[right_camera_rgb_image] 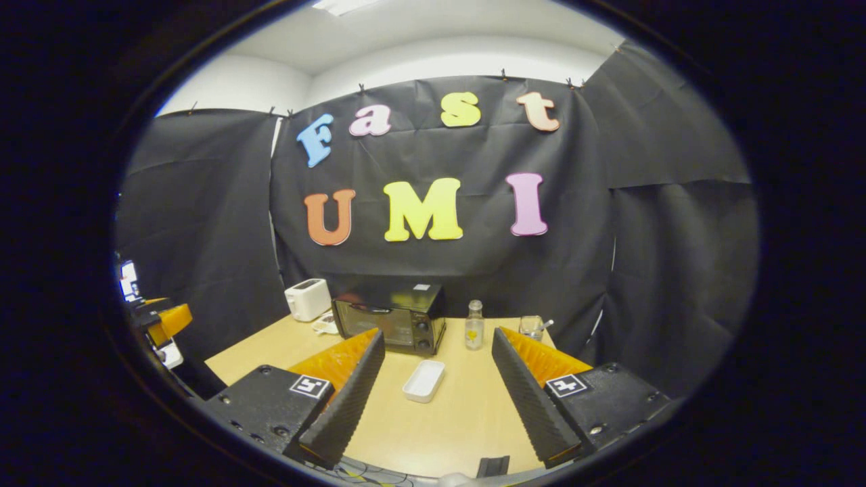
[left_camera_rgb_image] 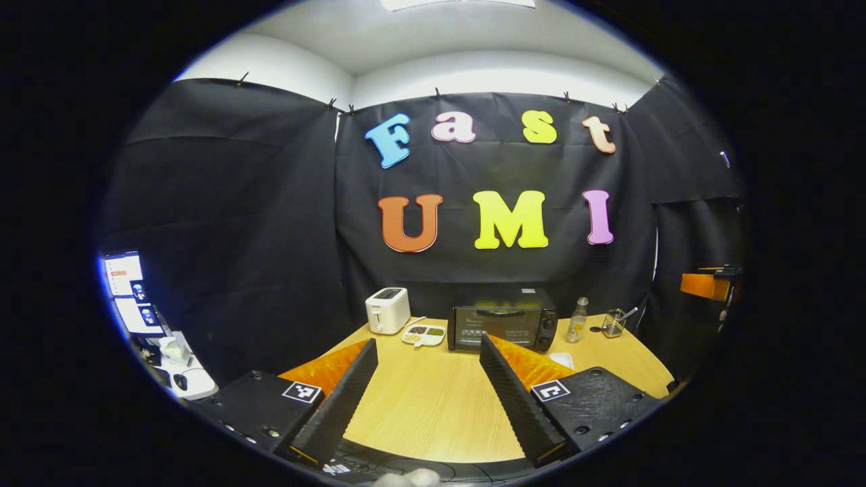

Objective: Open the electric oven with the left hand, put the food in, and close the electric oven.

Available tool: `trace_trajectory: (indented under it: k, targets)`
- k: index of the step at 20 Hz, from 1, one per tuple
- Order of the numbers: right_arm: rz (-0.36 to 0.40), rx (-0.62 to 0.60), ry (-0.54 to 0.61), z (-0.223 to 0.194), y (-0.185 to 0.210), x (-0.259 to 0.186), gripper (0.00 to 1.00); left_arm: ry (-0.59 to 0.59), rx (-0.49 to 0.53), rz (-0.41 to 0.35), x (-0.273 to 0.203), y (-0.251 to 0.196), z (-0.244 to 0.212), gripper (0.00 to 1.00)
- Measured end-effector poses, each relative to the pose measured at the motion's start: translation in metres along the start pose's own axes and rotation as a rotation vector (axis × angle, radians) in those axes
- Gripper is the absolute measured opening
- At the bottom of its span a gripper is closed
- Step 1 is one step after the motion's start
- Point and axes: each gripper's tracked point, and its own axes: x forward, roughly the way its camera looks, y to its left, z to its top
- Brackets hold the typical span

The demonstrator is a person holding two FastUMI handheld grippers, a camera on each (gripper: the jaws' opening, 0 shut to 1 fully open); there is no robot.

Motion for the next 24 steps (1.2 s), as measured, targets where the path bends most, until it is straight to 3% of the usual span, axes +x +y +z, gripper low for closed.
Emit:
trace_trajectory:
  k: [1, 3, 4, 7, 11, 12, 13, 14, 20, 24]
  targets:
    - [-0.010, -0.001, -0.014, 0.004, 0.002, -0.004, 1.00, -0.005, 0.001, -0.009, -0.002, 0.003, 0.002, 0.96]
    - [-0.032, -0.001, -0.019, 0.005, 0.006, -0.007, 0.96, -0.014, -0.006, -0.040, -0.002, 0.000, 0.005, 0.97]
    - [-0.049, 0.003, -0.016, 0.005, 0.007, -0.011, 1.00, -0.017, -0.009, -0.062, -0.001, -0.002, 0.006, 0.97]
    - [-0.084, 0.021, -0.044, 0.011, 0.013, -0.020, 0.96, -0.029, 0.011, -0.117, 0.006, -0.008, 0.010, 0.97]
    - [-0.124, 0.012, -0.054, 0.008, 0.017, -0.031, 1.00, -0.058, 0.012, -0.175, 0.014, -0.015, 0.019, 0.96]
    - [-0.131, 0.013, -0.057, 0.008, 0.019, -0.034, 0.96, -0.059, 0.016, -0.182, 0.016, -0.015, 0.021, 0.97]
    - [-0.136, 0.013, -0.061, 0.008, 0.020, -0.036, 1.00, -0.057, 0.018, -0.189, 0.016, -0.016, 0.021, 0.97]
    - [-0.140, 0.012, -0.061, 0.007, 0.021, -0.037, 0.96, -0.059, 0.018, -0.197, 0.017, -0.018, 0.024, 0.97]
    - [-0.153, 0.005, -0.060, 0.010, 0.024, -0.042, 1.00, -0.074, 0.020, -0.220, 0.020, -0.025, 0.029, 0.96]
    - [-0.150, -0.001, -0.065, 0.011, 0.028, -0.044, 0.96, -0.085, 0.016, -0.230, 0.018, -0.029, 0.033, 0.96]
